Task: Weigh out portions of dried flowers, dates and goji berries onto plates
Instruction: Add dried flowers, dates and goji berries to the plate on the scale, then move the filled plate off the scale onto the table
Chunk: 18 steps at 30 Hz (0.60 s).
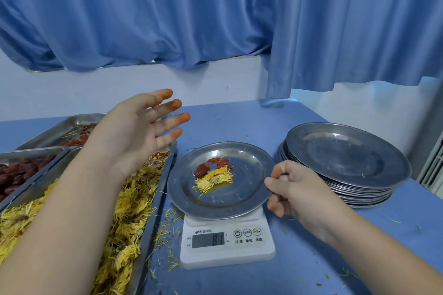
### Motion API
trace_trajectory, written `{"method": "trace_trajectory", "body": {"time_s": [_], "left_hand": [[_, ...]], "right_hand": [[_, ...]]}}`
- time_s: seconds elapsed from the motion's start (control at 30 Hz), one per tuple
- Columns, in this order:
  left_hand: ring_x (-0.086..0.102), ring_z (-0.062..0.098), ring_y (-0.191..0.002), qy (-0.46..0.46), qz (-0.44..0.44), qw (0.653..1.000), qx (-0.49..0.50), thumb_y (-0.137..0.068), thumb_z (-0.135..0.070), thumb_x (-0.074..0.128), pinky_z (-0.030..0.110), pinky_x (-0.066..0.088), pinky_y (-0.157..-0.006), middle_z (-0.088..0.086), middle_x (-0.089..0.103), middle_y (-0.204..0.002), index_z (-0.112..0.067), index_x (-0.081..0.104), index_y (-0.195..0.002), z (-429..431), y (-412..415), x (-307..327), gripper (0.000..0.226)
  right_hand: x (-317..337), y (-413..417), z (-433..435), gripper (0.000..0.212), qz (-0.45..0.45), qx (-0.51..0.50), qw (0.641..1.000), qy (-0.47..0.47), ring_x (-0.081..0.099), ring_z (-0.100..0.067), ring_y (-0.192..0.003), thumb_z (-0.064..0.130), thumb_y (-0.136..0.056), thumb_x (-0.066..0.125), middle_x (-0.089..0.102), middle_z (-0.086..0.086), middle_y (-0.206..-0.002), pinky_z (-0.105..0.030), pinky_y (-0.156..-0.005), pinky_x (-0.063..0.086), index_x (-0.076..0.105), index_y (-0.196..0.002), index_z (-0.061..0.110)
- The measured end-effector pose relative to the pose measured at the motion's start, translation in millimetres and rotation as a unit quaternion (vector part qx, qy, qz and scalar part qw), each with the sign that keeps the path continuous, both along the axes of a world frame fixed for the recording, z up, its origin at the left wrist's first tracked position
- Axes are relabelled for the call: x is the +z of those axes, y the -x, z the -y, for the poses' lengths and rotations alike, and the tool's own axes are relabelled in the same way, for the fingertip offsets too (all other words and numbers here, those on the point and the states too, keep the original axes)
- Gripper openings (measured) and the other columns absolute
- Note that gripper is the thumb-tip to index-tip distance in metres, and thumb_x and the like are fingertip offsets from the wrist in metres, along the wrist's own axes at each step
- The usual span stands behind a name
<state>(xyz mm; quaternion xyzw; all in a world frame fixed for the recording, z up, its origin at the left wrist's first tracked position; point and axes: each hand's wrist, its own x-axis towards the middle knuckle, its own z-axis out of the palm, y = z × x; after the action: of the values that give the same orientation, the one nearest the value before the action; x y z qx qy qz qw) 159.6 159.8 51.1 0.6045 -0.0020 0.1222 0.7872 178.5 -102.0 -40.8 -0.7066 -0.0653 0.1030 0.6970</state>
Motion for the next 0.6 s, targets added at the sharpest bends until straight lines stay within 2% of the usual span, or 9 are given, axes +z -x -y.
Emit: {"method": "trace_trajectory", "body": {"time_s": [0.1,0.27,0.43,0.6], "left_hand": [[0.071,0.029,-0.1,-0.009,0.013,1.0,0.001,-0.095,-0.025,0.049,0.039,0.052,-0.083,0.007,0.072,-0.115,-0.02,0.067,-0.107,-7,-1,6,0.022],[0.071,0.029,-0.099,0.013,0.014,1.0,0.003,-0.096,-0.026,0.048,0.04,0.052,-0.087,0.008,0.07,-0.118,-0.019,0.066,-0.105,-17,0,8,0.021],[0.072,0.027,-0.097,0.036,0.024,0.999,0.016,-0.097,-0.026,0.048,0.039,0.053,-0.086,0.006,0.073,-0.111,-0.019,0.067,-0.105,-32,1,10,0.022],[0.072,0.026,-0.097,0.088,0.03,0.995,0.043,-0.097,-0.028,0.047,0.04,0.053,-0.085,0.003,0.075,-0.106,-0.019,0.065,-0.113,-57,5,11,0.025]], "right_hand": [[-2,-1,-3,0.017,-0.005,-0.012,0.998,-0.058,0.049,-0.017,-0.036,-0.002,-0.093,0.052,0.048,-0.011,-0.05,-0.022,-0.038,0.04,0.045,-0.082,0.008],[-6,-3,-8,0.022,0.024,-0.042,0.995,-0.083,0.046,-0.019,-0.04,0.001,-0.094,0.052,0.053,-0.009,-0.047,-0.023,-0.043,0.042,0.041,-0.078,0.011],[4,-11,-22,0.02,0.034,-0.063,0.989,-0.129,0.05,-0.017,-0.04,0.0,-0.093,0.052,0.049,-0.007,-0.047,-0.02,-0.04,0.043,0.042,-0.081,0.011],[19,-45,-58,0.019,0.013,-0.062,0.991,-0.121,0.052,-0.015,-0.046,0.003,-0.095,0.053,0.053,-0.003,-0.049,-0.02,-0.042,0.044,0.041,-0.082,0.013]]}}
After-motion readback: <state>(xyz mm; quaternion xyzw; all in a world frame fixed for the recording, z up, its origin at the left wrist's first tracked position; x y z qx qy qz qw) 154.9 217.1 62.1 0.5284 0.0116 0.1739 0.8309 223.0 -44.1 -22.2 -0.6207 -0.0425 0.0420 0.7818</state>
